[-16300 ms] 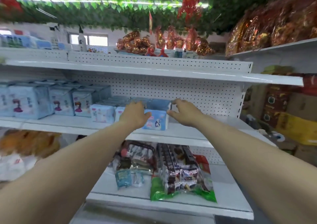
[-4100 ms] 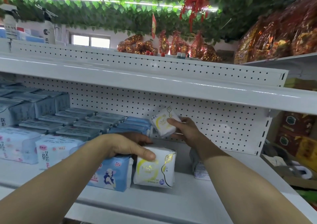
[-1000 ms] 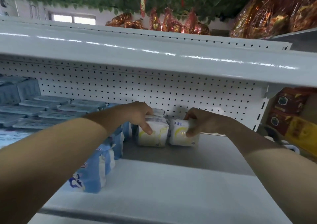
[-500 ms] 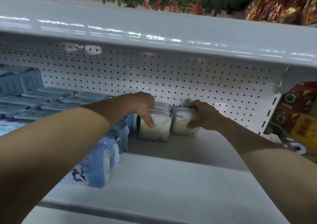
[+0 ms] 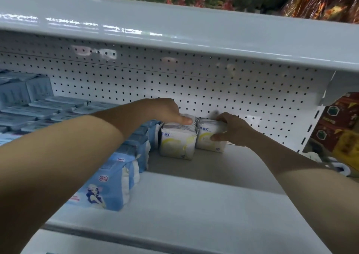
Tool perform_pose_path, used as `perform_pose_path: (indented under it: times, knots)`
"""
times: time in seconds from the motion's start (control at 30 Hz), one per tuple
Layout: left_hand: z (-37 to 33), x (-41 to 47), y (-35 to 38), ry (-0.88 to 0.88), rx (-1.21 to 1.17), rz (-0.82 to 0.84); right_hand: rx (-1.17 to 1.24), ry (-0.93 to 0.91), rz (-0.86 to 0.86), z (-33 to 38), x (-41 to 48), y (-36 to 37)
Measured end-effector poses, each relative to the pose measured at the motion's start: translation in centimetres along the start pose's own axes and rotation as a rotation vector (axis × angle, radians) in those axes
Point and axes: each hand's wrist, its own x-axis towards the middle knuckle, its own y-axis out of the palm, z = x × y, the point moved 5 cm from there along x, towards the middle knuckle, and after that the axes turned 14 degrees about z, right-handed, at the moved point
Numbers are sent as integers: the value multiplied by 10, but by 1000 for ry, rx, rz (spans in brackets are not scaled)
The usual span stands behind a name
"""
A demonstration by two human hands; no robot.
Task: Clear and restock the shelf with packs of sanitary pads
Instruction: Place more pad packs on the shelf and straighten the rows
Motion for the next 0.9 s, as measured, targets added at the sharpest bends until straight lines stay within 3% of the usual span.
perform_pose_path:
  times: [0.13,0.27,0.47,0.9]
  knots:
    - [-13,2,8,157,-128,-6,13,3,-8,-1,2,1]
    - [-27,8,14,221,-62,-10,-3,12,-11,-1,0,1]
    - [-25,9,17,169,79,32,-20,8,-20,4,-2,1]
    - [-20,6,26,121,101,-50,-27,-24,-106,13,-8,6]
